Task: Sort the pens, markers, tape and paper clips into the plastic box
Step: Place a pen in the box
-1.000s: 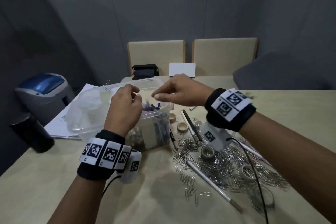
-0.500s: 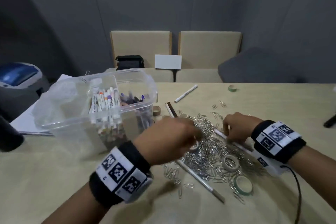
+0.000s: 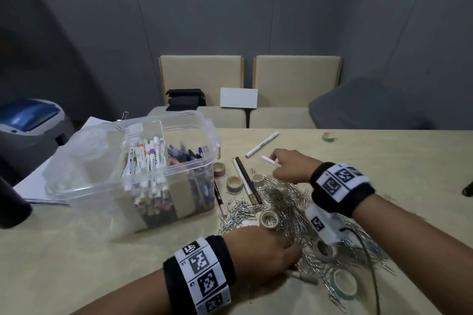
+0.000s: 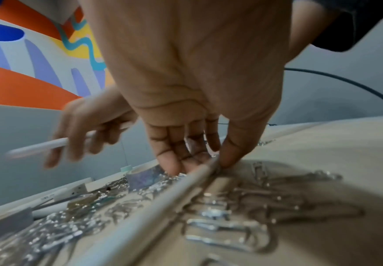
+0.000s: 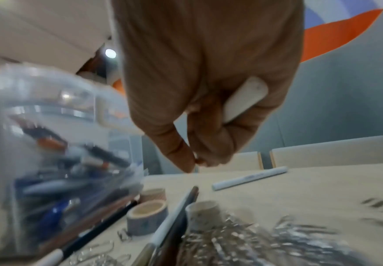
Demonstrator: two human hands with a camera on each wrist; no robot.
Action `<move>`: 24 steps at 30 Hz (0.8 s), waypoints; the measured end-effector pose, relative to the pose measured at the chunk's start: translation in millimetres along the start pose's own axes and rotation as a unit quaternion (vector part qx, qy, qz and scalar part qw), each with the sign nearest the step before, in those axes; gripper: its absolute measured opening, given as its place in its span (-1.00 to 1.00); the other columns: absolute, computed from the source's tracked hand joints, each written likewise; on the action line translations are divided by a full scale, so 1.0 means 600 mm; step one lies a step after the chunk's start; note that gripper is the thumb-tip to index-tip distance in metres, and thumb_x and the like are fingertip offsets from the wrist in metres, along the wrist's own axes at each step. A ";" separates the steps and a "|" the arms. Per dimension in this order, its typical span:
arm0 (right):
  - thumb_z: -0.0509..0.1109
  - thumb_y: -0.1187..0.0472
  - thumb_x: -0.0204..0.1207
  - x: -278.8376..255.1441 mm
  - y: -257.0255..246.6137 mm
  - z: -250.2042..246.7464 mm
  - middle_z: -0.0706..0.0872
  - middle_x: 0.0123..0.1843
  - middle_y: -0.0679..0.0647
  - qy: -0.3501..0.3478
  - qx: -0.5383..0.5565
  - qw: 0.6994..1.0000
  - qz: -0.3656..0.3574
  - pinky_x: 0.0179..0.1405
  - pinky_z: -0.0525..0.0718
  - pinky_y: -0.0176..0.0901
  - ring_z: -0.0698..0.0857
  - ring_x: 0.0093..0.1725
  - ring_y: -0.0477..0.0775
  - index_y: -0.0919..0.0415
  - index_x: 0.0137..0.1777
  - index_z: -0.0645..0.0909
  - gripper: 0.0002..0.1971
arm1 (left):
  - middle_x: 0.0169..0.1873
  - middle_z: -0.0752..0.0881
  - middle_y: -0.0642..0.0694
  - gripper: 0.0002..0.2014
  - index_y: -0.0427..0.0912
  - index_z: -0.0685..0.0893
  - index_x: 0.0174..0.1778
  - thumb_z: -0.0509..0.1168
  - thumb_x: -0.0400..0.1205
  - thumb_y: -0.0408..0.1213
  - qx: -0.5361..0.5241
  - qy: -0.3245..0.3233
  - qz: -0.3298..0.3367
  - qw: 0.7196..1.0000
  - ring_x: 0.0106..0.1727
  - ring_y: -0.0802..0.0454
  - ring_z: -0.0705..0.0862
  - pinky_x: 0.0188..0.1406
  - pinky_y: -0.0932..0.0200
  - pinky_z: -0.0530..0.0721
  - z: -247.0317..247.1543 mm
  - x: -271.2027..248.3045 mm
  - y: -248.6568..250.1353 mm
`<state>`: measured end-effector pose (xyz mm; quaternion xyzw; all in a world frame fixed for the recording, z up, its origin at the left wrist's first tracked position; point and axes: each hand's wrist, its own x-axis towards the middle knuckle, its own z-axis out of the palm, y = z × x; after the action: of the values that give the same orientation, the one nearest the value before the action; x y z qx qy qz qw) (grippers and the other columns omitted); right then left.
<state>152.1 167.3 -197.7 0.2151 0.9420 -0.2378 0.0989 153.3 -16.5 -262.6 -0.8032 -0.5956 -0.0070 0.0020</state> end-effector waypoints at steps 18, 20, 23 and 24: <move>0.37 0.24 0.52 0.110 -0.065 0.058 0.68 0.13 0.28 0.012 -0.069 0.997 0.010 -0.18 0.57 -0.15 0.70 0.15 0.26 0.29 0.11 0.53 -0.79 | -0.14 0.58 -0.17 -0.80 -0.19 0.38 0.12 0.09 0.59 -0.37 -0.117 0.066 -0.183 0.974 -0.22 -0.14 0.54 -0.18 -0.11 0.60 -0.077 -0.035 -0.028; 0.43 0.19 0.50 0.108 -0.059 0.055 0.69 0.18 0.30 0.006 -0.077 0.997 0.008 -0.16 0.58 -0.13 0.70 0.13 0.25 0.33 0.23 0.56 -0.65 | -0.22 0.57 -0.12 -0.79 -0.16 0.41 0.15 0.07 0.61 -0.37 -0.156 0.071 -0.242 0.955 -0.27 -0.08 0.52 -0.20 -0.11 0.60 -0.084 -0.040 -0.050; 0.48 0.14 0.49 0.107 -0.056 0.057 0.63 -0.20 0.19 -0.017 -0.103 0.994 0.009 -0.37 0.50 -0.15 0.62 -0.27 0.10 0.30 -0.17 0.55 -0.77 | -0.20 0.63 -0.14 -0.72 -0.06 0.42 0.19 0.06 0.57 -0.36 -0.195 0.082 -0.299 0.931 -0.22 -0.08 0.58 -0.21 -0.02 0.59 -0.090 -0.041 -0.071; 0.48 0.13 0.49 0.109 -0.055 0.058 0.54 -0.31 0.14 -0.021 -0.105 0.994 0.012 -0.44 0.43 -0.15 0.52 -0.37 0.05 0.26 -0.32 0.43 -0.68 | -0.21 0.63 -0.11 -0.74 -0.01 0.44 0.15 0.08 0.59 -0.38 -0.210 0.084 -0.313 0.922 -0.23 -0.05 0.59 -0.25 0.07 0.56 -0.093 -0.042 -0.074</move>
<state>82.3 147.7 -233.4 0.2096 0.9570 -0.1405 0.1434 103.0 -28.3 -207.5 -0.5543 -0.7992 -0.1997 -0.1187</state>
